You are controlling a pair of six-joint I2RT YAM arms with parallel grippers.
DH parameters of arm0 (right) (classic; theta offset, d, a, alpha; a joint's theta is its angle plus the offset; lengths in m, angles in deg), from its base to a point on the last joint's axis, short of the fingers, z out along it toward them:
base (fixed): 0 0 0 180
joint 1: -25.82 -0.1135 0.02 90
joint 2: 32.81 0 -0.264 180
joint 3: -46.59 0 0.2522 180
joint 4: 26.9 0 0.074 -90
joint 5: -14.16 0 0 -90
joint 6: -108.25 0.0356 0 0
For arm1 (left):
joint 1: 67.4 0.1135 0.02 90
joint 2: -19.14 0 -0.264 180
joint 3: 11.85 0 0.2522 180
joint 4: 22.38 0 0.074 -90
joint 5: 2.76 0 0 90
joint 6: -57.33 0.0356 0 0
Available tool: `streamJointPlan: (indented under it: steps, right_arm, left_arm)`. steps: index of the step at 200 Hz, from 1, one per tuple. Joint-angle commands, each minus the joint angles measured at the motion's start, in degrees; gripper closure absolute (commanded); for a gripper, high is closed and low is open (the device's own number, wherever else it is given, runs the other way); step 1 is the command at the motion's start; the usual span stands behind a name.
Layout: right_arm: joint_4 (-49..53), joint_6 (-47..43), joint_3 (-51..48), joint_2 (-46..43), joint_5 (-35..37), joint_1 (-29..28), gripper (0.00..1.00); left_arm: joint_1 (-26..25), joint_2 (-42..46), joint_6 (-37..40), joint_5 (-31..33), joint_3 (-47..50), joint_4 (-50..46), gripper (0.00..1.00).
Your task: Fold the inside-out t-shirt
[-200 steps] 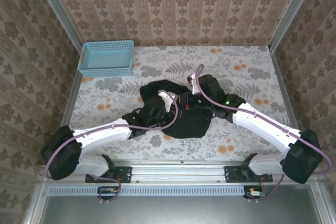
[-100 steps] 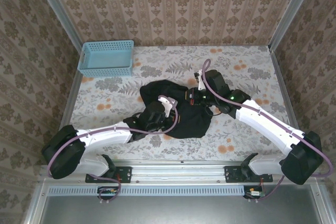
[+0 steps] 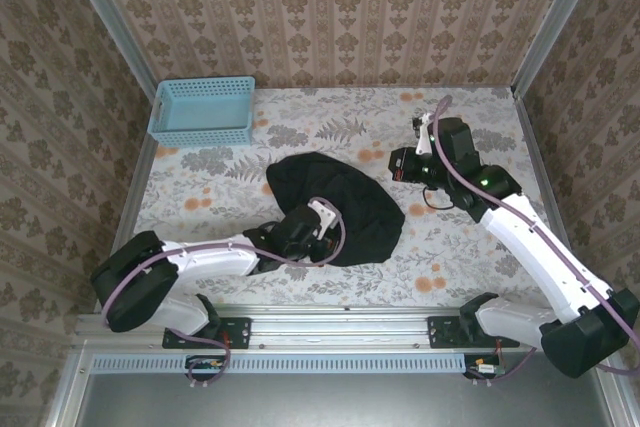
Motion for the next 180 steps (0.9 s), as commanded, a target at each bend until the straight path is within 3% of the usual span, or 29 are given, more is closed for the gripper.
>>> streamJointPlan:
  steps: [1,22,47,77,130,150,180]
  right_arm:
    - [-0.4,-1.0,2.3,1.3,0.7,-0.2,1.00]
    - [-2.7,-0.9,0.8,2.8,-3.5,-0.5,1.00]
    - [-8.2,0.3,-7.8,2.6,-6.3,-2.8,0.80]
    - [-15.4,-0.2,-17.5,1.3,-6.3,-10.8,0.60]
    - [-18.8,3.2,-25.0,0.3,-3.1,-13.1,0.37]
    - [-21.1,4.5,-25.7,2.1,-5.1,-13.4,0.42]
    - [-19.9,3.7,-22.2,3.8,-6.0,-14.3,0.78]
  left_arm:
    - [-3.5,-0.3,4.8,0.2,-2.7,-5.7,1.00]
    - [-3.8,1.6,2.6,0.3,-1.1,-1.8,1.00]
    - [-3.1,3.6,0.5,1.7,1.5,1.7,0.98]
    - [-1.7,4.9,-1.5,1.3,3.5,5.0,0.97]
    - [-1.2,4.8,-1.0,0.8,2.6,4.8,0.97]
    - [-1.1,4.7,-1.0,0.7,2.5,5.0,0.97]
    - [-1.1,3.9,-0.9,0.3,2.0,4.9,0.94]
